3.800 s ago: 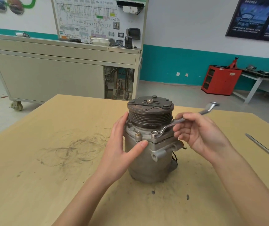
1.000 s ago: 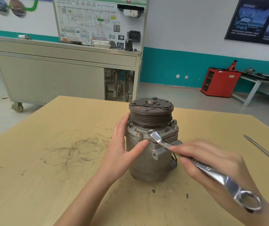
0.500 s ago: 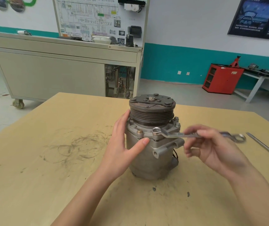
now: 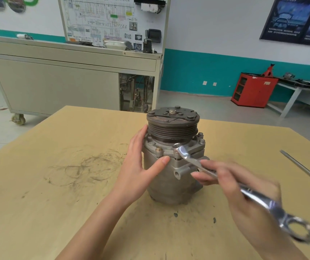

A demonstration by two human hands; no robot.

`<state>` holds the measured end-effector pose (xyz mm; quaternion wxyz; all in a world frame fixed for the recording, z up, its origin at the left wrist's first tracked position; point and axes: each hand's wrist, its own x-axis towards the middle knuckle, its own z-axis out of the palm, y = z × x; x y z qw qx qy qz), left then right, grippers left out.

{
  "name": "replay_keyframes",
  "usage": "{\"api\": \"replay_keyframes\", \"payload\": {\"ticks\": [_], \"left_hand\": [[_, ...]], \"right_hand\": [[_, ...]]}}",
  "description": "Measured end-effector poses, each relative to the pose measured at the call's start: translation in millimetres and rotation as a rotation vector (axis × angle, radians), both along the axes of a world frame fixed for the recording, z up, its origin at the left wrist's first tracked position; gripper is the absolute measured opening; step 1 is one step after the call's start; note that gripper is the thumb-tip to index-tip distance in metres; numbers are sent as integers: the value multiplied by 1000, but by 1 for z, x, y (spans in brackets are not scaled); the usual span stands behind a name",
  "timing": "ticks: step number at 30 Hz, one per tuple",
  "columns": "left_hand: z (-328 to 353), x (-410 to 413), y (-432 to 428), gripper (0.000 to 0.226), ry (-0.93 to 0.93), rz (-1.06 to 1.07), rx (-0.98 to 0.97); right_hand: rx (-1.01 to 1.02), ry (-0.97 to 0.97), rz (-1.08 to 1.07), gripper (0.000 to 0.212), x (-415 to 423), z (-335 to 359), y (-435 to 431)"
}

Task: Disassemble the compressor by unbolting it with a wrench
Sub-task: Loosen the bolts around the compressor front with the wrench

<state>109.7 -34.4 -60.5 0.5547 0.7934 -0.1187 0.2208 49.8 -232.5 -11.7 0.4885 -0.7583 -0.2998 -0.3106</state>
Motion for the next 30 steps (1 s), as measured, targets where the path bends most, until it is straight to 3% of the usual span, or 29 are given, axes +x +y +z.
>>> {"api": "replay_keyframes", "payload": {"ticks": [3, 6, 10, 13, 15, 17, 19, 22, 25, 30], "left_hand": [[0, 0, 0, 85, 2, 4, 1], [0, 0, 0, 85, 3, 3, 5], [0, 1, 1, 88, 6, 2, 8], [-1, 1, 0, 89, 7, 1, 2], [-1, 1, 0, 88, 5, -1, -2], [-1, 1, 1, 86, 0, -5, -4], [-1, 1, 1, 85, -3, -4, -4], [-2, 1, 1, 85, -4, -3, 0], [-1, 1, 0, 85, -5, 1, 2], [0, 0, -1, 86, -8, 7, 4]], "right_hand": [[-93, -103, -117, 22, -5, -14, 9], [19, -1, -48, 23, -4, -23, 11], [387, 452, 292, 25, 25, -9, -13], [462, 817, 418, 28, 61, 10, -24], [498, 892, 420, 36, 77, 18, -24], [599, 827, 386, 40, 83, 25, -26], [615, 644, 322, 47, 74, 27, -30], [452, 319, 186, 46, 39, 22, -28], [139, 42, 61, 38, 8, 10, -11], [-5, -137, -74, 31, -4, -5, 8]]}}
